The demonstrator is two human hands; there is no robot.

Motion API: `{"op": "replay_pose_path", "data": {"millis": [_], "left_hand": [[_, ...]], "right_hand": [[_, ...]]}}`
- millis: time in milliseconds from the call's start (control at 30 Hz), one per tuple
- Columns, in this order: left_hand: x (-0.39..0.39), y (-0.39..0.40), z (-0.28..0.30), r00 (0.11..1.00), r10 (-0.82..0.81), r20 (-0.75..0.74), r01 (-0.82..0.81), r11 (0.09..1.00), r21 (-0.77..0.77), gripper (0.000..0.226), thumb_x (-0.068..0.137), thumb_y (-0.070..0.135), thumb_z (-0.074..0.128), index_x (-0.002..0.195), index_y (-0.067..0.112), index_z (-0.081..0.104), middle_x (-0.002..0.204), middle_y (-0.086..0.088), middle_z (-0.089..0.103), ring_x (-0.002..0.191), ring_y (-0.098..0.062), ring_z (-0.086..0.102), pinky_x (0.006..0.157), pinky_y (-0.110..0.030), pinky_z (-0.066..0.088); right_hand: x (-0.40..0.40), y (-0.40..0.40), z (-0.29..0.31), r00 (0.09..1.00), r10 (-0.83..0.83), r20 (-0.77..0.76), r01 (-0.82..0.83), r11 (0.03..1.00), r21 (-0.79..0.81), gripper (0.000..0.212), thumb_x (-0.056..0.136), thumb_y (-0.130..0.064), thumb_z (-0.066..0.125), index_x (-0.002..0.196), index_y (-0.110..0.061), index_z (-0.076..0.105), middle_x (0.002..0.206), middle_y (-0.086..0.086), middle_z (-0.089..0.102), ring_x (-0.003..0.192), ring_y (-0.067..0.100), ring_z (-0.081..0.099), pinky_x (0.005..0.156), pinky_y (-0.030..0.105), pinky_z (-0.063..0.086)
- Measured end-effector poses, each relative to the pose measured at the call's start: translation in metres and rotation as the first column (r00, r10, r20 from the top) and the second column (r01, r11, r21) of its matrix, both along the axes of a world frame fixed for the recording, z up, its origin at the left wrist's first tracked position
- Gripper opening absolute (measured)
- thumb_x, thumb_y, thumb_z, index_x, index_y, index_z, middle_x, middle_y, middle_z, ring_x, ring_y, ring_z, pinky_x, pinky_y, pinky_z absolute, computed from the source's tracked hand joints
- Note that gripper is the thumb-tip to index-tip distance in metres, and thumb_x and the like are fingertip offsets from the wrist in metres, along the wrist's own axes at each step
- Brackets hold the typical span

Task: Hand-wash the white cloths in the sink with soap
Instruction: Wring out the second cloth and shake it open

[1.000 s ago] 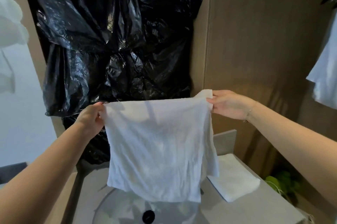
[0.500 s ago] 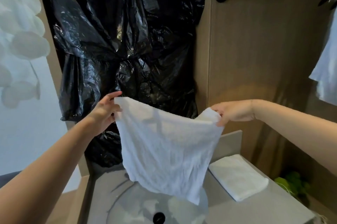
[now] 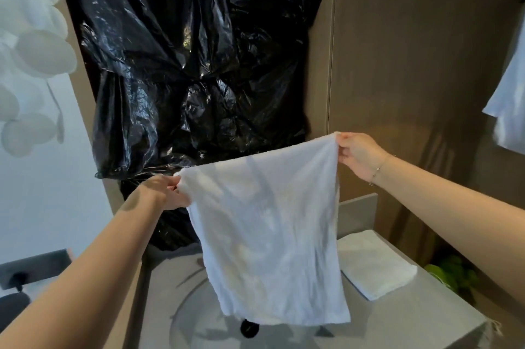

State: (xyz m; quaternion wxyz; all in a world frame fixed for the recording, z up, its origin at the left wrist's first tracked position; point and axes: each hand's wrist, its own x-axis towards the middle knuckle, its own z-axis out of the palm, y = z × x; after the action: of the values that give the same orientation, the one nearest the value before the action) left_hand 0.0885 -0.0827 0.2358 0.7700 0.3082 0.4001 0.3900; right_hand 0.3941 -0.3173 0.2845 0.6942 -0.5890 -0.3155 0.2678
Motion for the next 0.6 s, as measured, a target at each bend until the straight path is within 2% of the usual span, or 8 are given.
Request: {"op": "replay_pose_path", "data": {"millis": [67, 133, 200, 300, 400, 467, 533, 600], "left_hand": [[0.005, -0.007, 0.003, 0.999, -0.023, 0.041, 0.024, 0.999, -0.023, 0.022, 0.097, 0.002, 0.049, 0.110, 0.013, 0.064, 0.114, -0.002, 0.063, 0.106, -0.020, 0.061, 0.101, -0.039, 0.043], [0.014, -0.007, -0.001, 0.999, -0.053, -0.004, 0.053, 0.981, 0.189, 0.027, 0.099, -0.001, 0.041, 0.096, 0.016, 0.062, 0.098, -0.004, 0.061, 0.088, -0.021, 0.059, 0.094, -0.045, 0.046], [0.018, -0.017, 0.006, 0.997, -0.079, -0.008, 0.077, 0.941, 0.330, 0.028, 0.098, -0.004, 0.039, 0.098, 0.013, 0.062, 0.094, -0.005, 0.061, 0.083, -0.021, 0.058, 0.087, -0.044, 0.048], [0.023, -0.006, 0.012, 0.998, -0.002, -0.068, 0.032, 0.897, 0.442, 0.026, 0.094, -0.005, 0.046, 0.114, 0.006, 0.059, 0.091, -0.008, 0.061, 0.080, -0.024, 0.059, 0.069, -0.038, 0.049], [0.032, -0.001, 0.019, 0.989, 0.080, -0.127, -0.018, 0.902, 0.431, 0.033, 0.088, -0.003, 0.059, 0.121, 0.004, 0.059, 0.111, -0.015, 0.064, 0.101, -0.034, 0.061, 0.064, -0.037, 0.050], [0.040, -0.004, 0.026, 0.993, 0.070, -0.098, -0.030, 0.931, 0.363, 0.039, 0.086, -0.003, 0.064, 0.121, 0.012, 0.058, 0.123, -0.013, 0.059, 0.107, -0.032, 0.059, 0.077, -0.043, 0.051], [0.050, -0.014, 0.033, 0.999, -0.039, 0.024, 0.033, 0.972, 0.234, 0.047, 0.089, -0.004, 0.061, 0.130, 0.016, 0.051, 0.126, -0.009, 0.056, 0.107, -0.026, 0.059, 0.096, -0.044, 0.049], [0.062, -0.025, 0.039, 0.976, -0.105, 0.192, 0.078, 0.986, 0.146, 0.036, 0.091, 0.006, 0.062, 0.125, 0.014, 0.055, 0.122, -0.007, 0.060, 0.104, -0.023, 0.064, 0.099, -0.043, 0.049]], "right_hand": [[0.003, -0.001, 0.000, 0.996, -0.089, -0.018, 0.088, 0.996, -0.005, 0.029, 0.102, -0.010, 0.044, 0.127, 0.000, 0.053, 0.120, 0.009, 0.060, 0.111, 0.024, 0.059, 0.097, 0.035, 0.047], [0.009, -0.001, -0.003, 0.988, -0.152, -0.008, 0.152, 0.988, -0.016, 0.030, 0.102, -0.013, 0.045, 0.130, -0.003, 0.053, 0.129, 0.009, 0.057, 0.119, 0.027, 0.055, 0.103, 0.037, 0.044], [0.012, -0.004, -0.006, 0.982, -0.187, -0.040, 0.187, 0.982, 0.016, 0.025, 0.102, -0.011, 0.046, 0.123, -0.004, 0.057, 0.131, 0.010, 0.057, 0.118, 0.027, 0.055, 0.100, 0.036, 0.044], [0.016, -0.012, -0.004, 0.967, -0.226, -0.114, 0.236, 0.969, 0.078, 0.018, 0.101, -0.008, 0.047, 0.113, -0.007, 0.059, 0.126, 0.008, 0.058, 0.114, 0.024, 0.056, 0.095, 0.033, 0.045], [0.022, -0.026, 0.003, 0.977, -0.186, -0.106, 0.201, 0.967, 0.155, 0.024, 0.094, -0.009, 0.059, 0.118, -0.010, 0.058, 0.113, -0.001, 0.060, 0.102, 0.016, 0.057, 0.091, 0.027, 0.044], [0.029, -0.037, 0.008, 0.975, -0.209, -0.075, 0.219, 0.960, 0.175, 0.026, 0.089, -0.009, 0.066, 0.115, -0.010, 0.061, 0.111, -0.001, 0.062, 0.102, 0.016, 0.057, 0.089, 0.026, 0.046], [0.037, -0.047, 0.012, 0.962, -0.267, -0.056, 0.273, 0.947, 0.169, 0.028, 0.089, -0.014, 0.067, 0.116, -0.011, 0.062, 0.114, -0.002, 0.062, 0.104, 0.015, 0.056, 0.093, 0.027, 0.044], [0.049, -0.057, 0.017, 0.943, -0.328, -0.059, 0.333, 0.933, 0.137, 0.029, 0.092, -0.020, 0.065, 0.120, -0.015, 0.061, 0.118, -0.003, 0.059, 0.107, 0.014, 0.054, 0.098, 0.029, 0.042]]}}
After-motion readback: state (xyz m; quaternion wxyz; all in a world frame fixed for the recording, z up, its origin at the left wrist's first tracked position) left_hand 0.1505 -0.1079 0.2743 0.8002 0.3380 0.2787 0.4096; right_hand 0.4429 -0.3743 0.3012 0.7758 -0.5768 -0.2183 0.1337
